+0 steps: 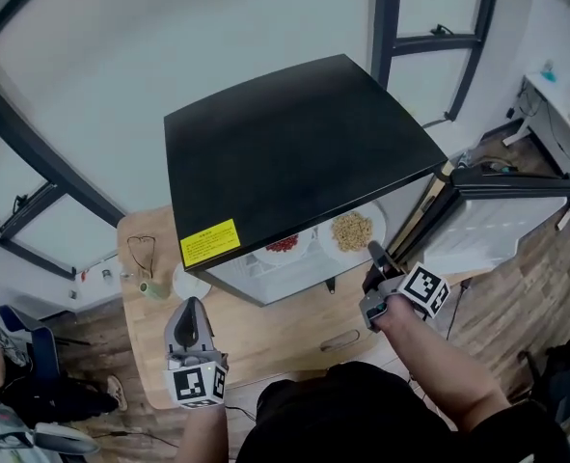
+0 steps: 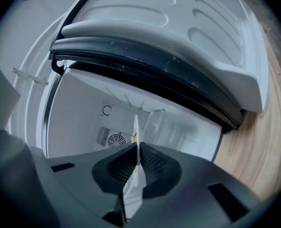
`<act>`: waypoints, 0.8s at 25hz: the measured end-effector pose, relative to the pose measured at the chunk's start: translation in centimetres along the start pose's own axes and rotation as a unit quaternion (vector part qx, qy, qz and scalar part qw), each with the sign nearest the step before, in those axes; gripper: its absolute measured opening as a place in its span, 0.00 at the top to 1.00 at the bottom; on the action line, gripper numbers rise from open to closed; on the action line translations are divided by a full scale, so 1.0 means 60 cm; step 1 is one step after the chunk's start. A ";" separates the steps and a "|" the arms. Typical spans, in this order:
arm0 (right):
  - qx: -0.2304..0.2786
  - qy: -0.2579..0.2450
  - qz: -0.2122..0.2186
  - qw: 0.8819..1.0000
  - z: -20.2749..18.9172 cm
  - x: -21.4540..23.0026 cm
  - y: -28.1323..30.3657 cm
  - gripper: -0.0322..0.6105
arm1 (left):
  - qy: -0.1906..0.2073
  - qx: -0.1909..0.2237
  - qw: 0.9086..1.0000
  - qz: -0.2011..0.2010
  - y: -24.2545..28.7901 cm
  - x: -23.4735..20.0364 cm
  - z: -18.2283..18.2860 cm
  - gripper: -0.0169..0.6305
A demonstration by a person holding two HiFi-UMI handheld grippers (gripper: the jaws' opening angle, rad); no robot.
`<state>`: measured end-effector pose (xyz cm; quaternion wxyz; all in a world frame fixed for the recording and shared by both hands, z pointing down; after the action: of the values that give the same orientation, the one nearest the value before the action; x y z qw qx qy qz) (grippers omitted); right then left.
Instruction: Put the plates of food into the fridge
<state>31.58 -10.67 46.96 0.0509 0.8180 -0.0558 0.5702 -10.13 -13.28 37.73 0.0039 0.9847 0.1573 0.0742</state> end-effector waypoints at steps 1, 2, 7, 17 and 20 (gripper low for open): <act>0.000 0.000 -0.001 1.000 0.004 0.001 0.009 0.90 | 0.000 -0.003 1.000 0.007 -0.003 -0.002 -0.003 0.97; -0.001 -0.001 -0.004 1.000 0.008 0.002 0.018 0.90 | -0.001 -0.006 1.000 0.014 -0.006 -0.003 -0.006 0.97; -0.015 -0.026 -0.023 0.999 0.024 -0.002 0.064 0.90 | -0.001 -0.015 0.999 0.041 -0.020 -0.012 -0.012 0.97; -0.062 -0.179 -0.112 0.976 0.045 -0.011 0.120 0.85 | 0.004 -0.022 0.997 0.078 -0.037 -0.032 -0.016 0.97; -0.068 -0.228 -0.142 0.961 0.049 -0.007 0.119 0.83 | 0.007 -0.026 0.996 0.081 -0.039 -0.034 -0.017 0.97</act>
<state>33.08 -18.16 45.67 0.1725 0.9206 0.0118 0.3500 -12.91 -11.72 38.37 0.0224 0.9933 0.0751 0.0855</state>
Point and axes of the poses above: the fingertips, and each gripper's own axes: y forward along the fingers, x to its right, z out of its top, the point moved 6 cm from there along -y, backward along the fingers, and after that the axes turned 9 degrees about z, right-handed, at the moved point
